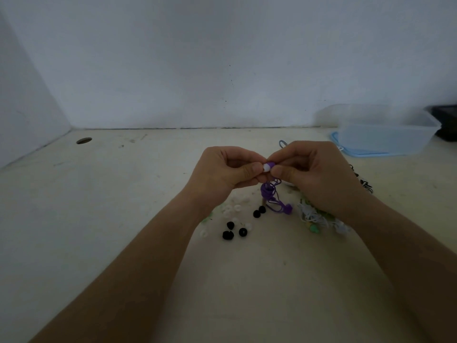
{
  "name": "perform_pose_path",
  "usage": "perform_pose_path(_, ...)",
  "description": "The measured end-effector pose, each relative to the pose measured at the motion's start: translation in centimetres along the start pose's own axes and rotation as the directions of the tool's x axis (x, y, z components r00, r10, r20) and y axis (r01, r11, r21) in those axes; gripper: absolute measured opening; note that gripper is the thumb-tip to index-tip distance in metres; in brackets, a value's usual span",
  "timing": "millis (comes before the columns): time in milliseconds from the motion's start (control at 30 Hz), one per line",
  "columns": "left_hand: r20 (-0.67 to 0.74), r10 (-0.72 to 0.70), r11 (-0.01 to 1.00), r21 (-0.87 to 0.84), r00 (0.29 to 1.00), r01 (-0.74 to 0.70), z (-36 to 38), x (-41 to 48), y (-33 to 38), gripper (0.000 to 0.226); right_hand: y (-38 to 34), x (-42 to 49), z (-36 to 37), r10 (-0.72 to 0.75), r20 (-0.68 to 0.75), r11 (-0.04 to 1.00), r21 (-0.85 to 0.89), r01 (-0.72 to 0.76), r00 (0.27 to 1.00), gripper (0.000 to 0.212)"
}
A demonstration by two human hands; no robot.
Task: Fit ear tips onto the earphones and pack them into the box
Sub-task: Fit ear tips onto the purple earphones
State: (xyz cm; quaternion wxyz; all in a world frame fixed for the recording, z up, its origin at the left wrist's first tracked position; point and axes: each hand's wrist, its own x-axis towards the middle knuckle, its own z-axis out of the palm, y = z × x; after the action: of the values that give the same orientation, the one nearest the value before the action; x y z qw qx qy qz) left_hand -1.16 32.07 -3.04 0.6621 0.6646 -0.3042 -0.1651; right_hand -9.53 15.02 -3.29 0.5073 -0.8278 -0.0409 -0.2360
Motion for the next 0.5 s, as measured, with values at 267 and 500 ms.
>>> perform_pose_path(267, -0.026, 0.014, 0.999, 0.041, 1.0, -0.013, 0.11, 0.13, -0.32, 0.013, 0.19, -0.01, 0.13, 0.013, -0.034, 1.0, -0.006, -0.014, 0.999, 0.012)
perform_pose_path(500, -0.073, 0.039, 0.998, 0.057, 0.997, -0.035, 0.38, 0.17, -0.37, 0.015, 0.21, -0.09, 0.41, 0.04, -0.097, 0.999, 0.011, -0.039, 0.995, 0.012)
